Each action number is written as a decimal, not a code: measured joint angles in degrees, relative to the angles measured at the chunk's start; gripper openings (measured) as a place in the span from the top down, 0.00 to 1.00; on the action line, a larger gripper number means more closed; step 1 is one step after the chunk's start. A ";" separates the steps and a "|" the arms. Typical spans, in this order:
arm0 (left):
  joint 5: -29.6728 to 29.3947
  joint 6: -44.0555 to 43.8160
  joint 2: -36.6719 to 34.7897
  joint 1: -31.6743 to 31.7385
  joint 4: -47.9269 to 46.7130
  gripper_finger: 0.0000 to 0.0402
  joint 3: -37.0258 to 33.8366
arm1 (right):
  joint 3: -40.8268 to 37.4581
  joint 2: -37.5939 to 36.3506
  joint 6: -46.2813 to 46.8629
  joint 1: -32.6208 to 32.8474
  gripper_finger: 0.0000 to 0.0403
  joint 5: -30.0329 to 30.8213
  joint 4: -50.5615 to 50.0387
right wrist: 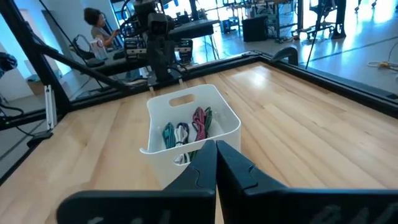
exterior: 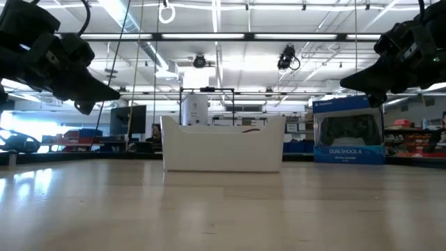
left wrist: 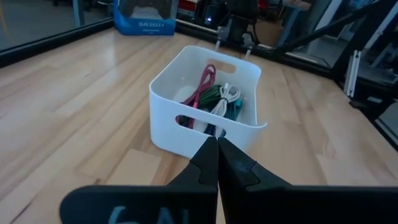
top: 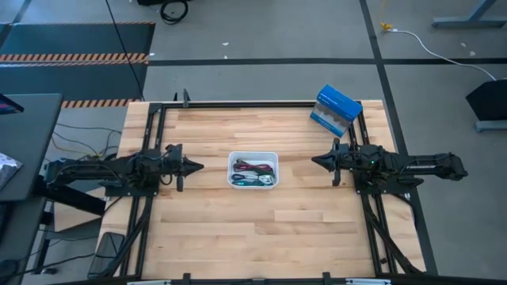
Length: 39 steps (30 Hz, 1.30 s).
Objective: Pick and place USB-C Cables
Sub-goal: Return to Home Position
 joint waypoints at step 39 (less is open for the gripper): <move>-0.13 0.44 0.46 0.00 3.23 0.91 -0.07 | 0.00 0.00 -2.04 0.00 0.99 0.18 0.00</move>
